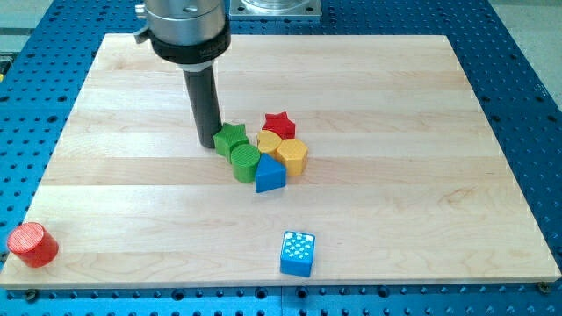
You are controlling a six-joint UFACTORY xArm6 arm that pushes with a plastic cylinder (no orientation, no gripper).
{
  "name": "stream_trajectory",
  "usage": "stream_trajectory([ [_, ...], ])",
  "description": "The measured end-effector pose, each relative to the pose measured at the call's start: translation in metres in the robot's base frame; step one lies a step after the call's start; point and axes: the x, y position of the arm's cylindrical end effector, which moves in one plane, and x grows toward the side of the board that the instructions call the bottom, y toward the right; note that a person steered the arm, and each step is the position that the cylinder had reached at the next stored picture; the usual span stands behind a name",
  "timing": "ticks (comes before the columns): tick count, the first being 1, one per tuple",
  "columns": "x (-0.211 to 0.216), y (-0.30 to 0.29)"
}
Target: Place the cube above the hexagon
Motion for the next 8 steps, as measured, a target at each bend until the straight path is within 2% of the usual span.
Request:
stream_trajectory([
  [2,0.0,0.007],
  [3,0.001,-0.018],
  [4,0.025,-0.042],
  [5,0.102,-0.048],
  [6,0.188,-0.018],
  [7,0.19,-0.002],
  [8,0.189,0.054],
])
